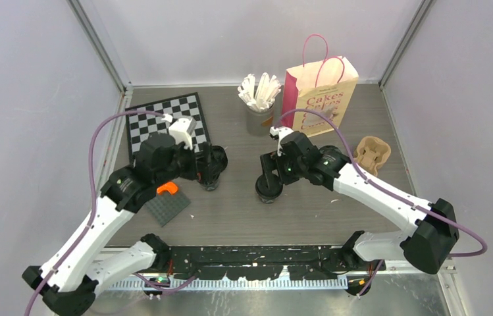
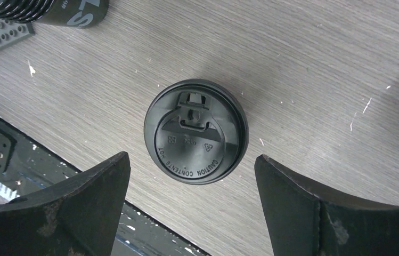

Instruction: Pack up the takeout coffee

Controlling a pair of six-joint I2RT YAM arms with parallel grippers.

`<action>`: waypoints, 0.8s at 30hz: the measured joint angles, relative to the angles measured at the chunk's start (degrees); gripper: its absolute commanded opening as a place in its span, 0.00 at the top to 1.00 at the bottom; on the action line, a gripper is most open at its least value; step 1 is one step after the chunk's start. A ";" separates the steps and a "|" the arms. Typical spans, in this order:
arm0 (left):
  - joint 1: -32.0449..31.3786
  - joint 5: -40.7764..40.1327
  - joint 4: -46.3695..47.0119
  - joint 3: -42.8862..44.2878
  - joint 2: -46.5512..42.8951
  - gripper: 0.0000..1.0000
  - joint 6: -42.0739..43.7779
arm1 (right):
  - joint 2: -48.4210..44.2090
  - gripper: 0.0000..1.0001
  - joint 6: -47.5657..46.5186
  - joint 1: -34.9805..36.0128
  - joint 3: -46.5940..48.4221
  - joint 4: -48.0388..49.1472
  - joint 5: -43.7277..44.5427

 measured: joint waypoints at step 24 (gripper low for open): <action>-0.02 -6.51 -7.04 -15.02 -16.46 0.00 4.46 | 13.16 0.10 -3.74 6.10 7.02 -4.70 8.22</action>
